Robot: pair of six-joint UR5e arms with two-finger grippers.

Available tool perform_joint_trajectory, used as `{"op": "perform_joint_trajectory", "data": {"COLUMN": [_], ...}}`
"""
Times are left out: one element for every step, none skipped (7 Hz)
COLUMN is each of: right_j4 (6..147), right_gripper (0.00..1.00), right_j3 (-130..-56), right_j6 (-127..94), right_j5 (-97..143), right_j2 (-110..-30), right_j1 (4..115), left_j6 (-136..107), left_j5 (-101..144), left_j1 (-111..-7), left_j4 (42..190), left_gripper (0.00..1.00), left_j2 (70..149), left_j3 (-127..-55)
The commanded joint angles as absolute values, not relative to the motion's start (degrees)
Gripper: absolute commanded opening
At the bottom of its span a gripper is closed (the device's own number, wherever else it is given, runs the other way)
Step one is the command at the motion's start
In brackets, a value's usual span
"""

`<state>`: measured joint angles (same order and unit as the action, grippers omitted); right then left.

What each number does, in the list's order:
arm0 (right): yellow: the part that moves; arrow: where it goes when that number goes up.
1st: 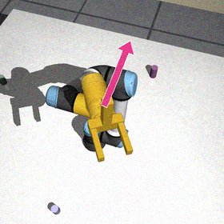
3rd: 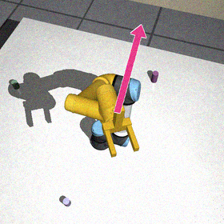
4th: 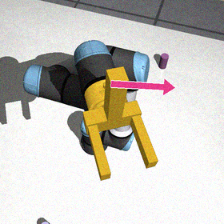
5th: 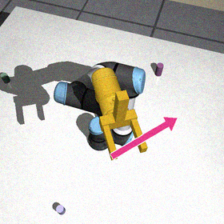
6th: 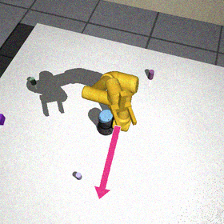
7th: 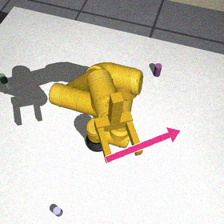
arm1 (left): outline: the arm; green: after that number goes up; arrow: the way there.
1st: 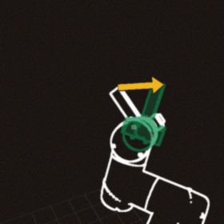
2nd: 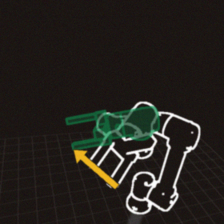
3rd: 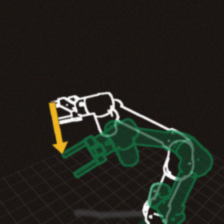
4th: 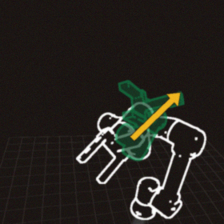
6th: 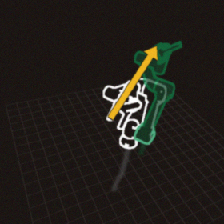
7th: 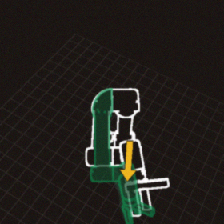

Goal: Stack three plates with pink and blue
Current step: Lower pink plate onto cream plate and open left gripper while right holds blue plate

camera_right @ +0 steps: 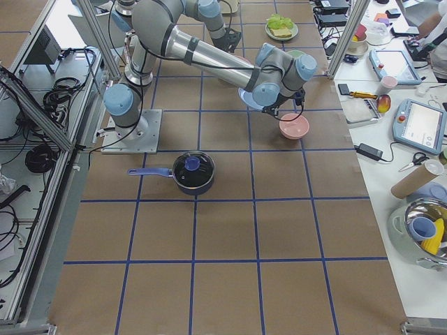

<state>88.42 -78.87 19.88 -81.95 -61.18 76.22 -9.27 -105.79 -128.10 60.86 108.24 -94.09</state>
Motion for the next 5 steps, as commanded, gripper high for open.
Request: {"op": "perform_joint_trajectory", "data": {"right_j4": [88.5, 88.5, 88.7, 89.1, 89.4], "right_gripper": [0.0, 0.0, 0.0, 0.0, 0.0], "right_j3": [-80.4, -80.9, -81.2, -81.2, -81.1], "right_j6": [15.5, 14.9, 12.1, 9.3, 5.2], "right_j5": [-79.7, -79.6, -79.5, -79.5, -79.2], "right_j2": [-62.0, -62.3, -62.4, -62.5, -62.5], "right_j1": [78.5, 79.0, 80.5, 83.3, 86.0], "left_j6": [-8.5, -5.2, -1.8, 2.5, 5.8], "left_j5": [-103.6, -102.1, -101.8, -100.1, -98.2], "left_j1": [-122.6, -119.1, -115.3, -110.9, -106.3], "left_j4": [65.2, 66.1, 67.9, 69.6, 71.0], "left_gripper": [1.0, 1.0, 1.0, 1.0, 1.0], "left_j2": [102.6, 100.4, 98.1, 96.1, 94.2], "left_j3": [-93.1, -93.1, -93.1, -93.2, -93.2]}}
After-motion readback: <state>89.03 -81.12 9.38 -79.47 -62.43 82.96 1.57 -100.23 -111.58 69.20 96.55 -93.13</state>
